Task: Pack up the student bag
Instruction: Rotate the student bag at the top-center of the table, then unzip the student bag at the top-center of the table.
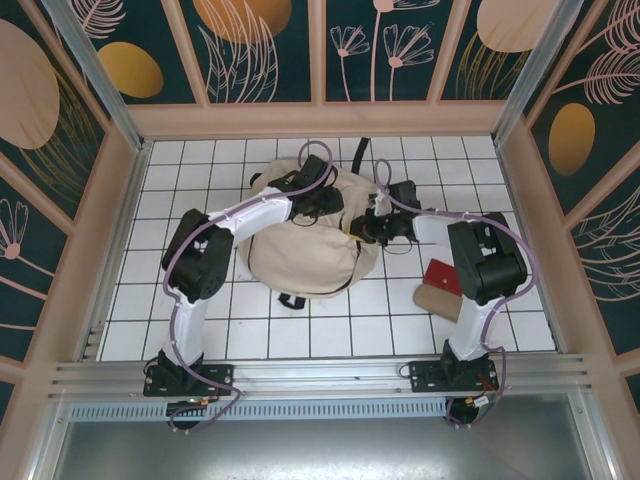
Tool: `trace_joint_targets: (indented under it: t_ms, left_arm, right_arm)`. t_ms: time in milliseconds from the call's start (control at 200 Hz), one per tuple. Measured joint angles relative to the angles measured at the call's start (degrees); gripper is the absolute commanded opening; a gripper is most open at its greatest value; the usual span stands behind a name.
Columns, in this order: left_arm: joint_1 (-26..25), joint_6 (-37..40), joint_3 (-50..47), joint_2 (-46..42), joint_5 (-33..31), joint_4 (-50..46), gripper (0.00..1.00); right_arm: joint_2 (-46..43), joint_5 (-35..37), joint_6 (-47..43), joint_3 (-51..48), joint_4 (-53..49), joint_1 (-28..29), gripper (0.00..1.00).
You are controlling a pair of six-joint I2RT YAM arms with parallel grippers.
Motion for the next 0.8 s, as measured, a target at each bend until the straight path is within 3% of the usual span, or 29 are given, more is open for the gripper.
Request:
trace_joint_targets:
  t_ms: [225,425,796]
  left_arm:
    - [-2.69,3.30,-0.28,-0.20,-0.22,-4.02,0.34]
    - [-3.80,4.81,-0.68,-0.20,-2.71,-7.67,0.27]
    - [-3.78,5.64,0.92,3.87,0.17,-7.48,0.28]
  right_arm:
    - [0.31,1.42,3.58,-3.34,5.86,1.75,0.00]
    - [0.31,2.34,6.19,-4.92,8.94,1.79,0.00]
    - [0.31,2.69,8.63,-6.29,11.58,1.75,0.00]
